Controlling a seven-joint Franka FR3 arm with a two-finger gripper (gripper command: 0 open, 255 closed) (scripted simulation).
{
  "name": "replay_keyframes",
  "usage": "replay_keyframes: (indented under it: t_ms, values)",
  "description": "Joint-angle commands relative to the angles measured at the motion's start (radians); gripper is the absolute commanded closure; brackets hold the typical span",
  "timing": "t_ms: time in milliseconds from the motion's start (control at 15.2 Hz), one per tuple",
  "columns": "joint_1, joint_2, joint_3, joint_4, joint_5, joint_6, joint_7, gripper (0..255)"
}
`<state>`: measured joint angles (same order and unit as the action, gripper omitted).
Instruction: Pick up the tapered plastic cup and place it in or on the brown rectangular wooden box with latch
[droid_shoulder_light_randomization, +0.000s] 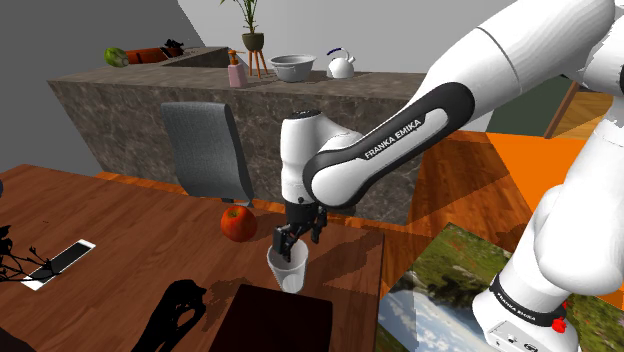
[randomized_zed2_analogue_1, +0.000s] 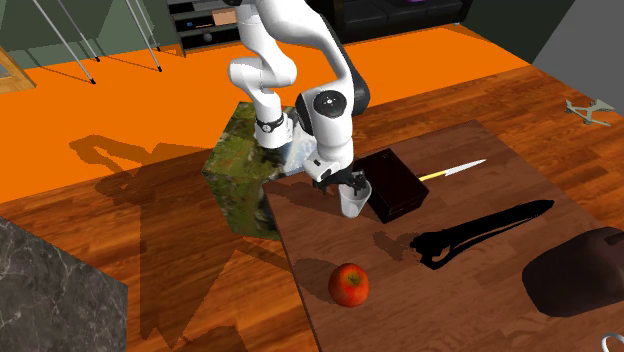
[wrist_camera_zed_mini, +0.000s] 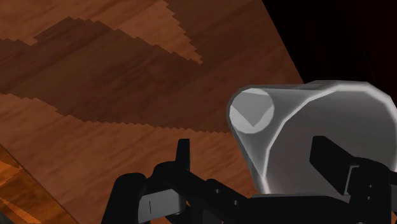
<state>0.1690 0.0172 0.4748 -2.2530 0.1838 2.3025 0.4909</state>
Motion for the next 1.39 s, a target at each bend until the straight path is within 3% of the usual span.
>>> replay_keyframes:
  t_ms: [0, 594, 1320]
  values:
    - [0.0, 0.0, 0.0, 0.0, 0.0, 0.0, 0.0, 255]
    - [0.0, 0.0, 0.0, 0.0, 0.0, 0.0, 0.0, 255]
    - [-0.005, -0.081, -0.008, 0.074, 0.025, -0.15, -0.005, 255]
